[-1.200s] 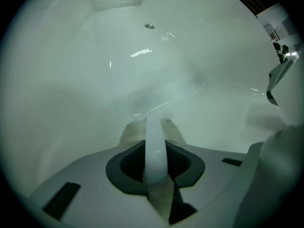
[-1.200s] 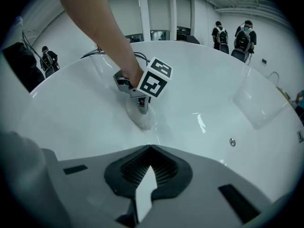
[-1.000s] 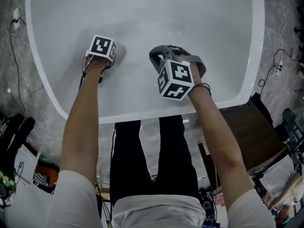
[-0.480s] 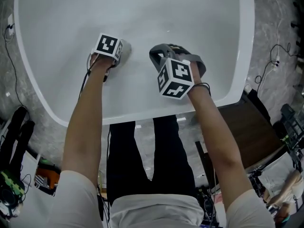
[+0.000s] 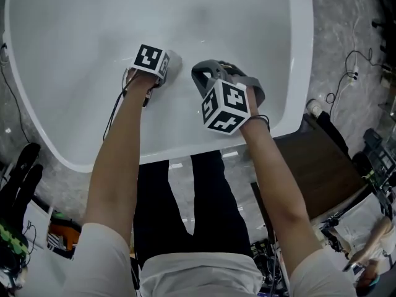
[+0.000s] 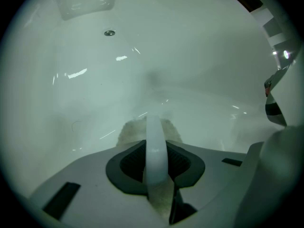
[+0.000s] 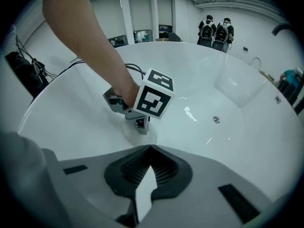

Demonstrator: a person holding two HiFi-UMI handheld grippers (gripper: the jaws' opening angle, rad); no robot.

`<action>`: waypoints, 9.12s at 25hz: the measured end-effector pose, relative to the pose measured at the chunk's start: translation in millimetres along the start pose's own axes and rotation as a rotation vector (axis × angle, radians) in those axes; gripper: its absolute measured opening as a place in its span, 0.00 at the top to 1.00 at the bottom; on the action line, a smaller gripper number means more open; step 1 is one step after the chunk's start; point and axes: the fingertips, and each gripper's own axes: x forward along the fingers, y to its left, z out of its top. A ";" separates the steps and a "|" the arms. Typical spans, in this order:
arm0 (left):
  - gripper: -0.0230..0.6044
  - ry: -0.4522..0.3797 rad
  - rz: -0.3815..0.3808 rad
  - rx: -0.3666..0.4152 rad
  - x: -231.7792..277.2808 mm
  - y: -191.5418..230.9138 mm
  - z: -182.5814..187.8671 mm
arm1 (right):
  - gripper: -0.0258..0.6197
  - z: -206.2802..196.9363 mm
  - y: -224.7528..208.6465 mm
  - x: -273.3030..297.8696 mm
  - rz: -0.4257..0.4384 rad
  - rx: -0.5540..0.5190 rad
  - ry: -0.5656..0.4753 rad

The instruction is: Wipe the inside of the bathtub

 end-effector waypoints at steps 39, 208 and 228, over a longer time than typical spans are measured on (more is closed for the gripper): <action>0.81 -0.128 -0.215 0.009 39.5 -132.5 78.0 | 0.93 -64.4 7.2 -62.1 0.010 0.312 0.052; 0.81 -0.766 -0.009 0.123 -464.9 -44.2 -142.2 | 0.93 234.3 80.1 -247.4 -0.273 0.408 -0.418; 0.81 -1.018 0.042 0.151 -568.8 -119.3 -210.2 | 0.93 257.9 146.5 -382.3 -0.365 0.382 -0.652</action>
